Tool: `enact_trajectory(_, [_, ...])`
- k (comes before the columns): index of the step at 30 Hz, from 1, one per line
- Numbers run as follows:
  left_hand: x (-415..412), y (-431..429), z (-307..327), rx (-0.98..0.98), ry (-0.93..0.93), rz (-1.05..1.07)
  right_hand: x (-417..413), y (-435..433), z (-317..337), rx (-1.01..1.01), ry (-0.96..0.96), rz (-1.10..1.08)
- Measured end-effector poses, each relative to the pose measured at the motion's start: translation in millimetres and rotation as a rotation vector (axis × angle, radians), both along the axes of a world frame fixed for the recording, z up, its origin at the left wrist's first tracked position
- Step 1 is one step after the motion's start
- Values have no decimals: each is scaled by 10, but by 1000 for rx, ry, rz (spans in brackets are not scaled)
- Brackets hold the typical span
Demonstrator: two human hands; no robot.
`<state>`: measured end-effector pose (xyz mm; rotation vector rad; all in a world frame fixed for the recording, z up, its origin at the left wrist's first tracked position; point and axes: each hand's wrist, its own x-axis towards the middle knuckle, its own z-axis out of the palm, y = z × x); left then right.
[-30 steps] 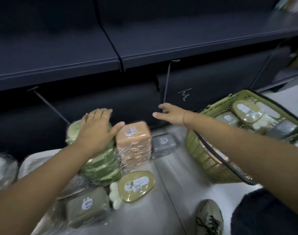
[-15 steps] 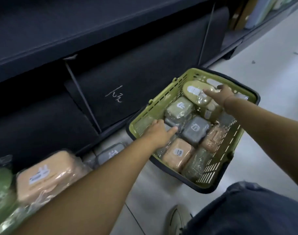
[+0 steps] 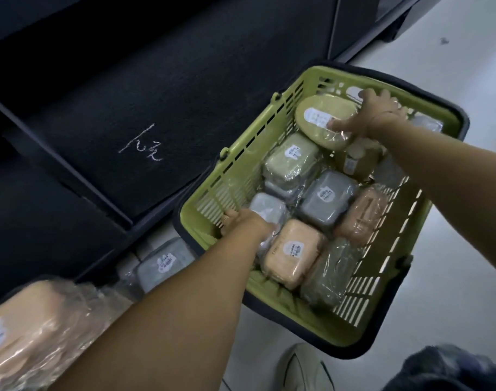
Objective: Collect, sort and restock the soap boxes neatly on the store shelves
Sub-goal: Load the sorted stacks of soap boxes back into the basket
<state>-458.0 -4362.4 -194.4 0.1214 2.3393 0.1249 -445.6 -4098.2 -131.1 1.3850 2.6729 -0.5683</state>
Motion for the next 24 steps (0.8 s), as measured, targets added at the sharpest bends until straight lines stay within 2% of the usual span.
enact_trajectory(5, [0,-53,-34,-55,63,-66,-18,-52,90,86,-122,124])
enact_trajectory(9, [85,-22,26,61,82,24,3,-116,65,67,-91,93])
enact_trajectory(14, [19,-49,173,293,-78,295,65,-245,100,-122,111,57])
enact_trajectory(16, [71,-58,264,366,-127,299,136,-290,163,-190,209,10])
enact_trajectory(20, [130,-113,552,530,-107,226,302,-436,348,-312,431,-99])
enact_trajectory(24, [122,-522,1159,793,-37,257,429,-801,747,-744,705,-118])
